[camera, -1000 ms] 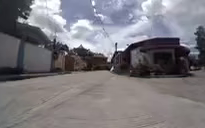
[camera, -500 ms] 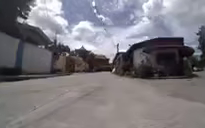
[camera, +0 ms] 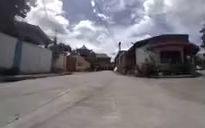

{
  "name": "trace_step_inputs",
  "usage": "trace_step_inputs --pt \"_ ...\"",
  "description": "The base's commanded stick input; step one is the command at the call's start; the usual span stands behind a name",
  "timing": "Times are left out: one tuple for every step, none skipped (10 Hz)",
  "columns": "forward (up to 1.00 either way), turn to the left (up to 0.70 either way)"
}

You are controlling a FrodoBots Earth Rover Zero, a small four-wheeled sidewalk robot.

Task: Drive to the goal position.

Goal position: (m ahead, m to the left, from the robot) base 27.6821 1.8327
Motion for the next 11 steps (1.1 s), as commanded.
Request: trace_step_inputs --pt "0.7 0.0" --pt "0.7 0.0" --pt "0.7 0.0" --pt "0.7 0.0" --pt "0.7 0.0" --pt "0.7 0.0" --pt "0.7 0.0" --pt "0.7 -0.11" --pt "0.7 -0.21" --pt "0.7 -0.26" --pt "0.7 -0.31"
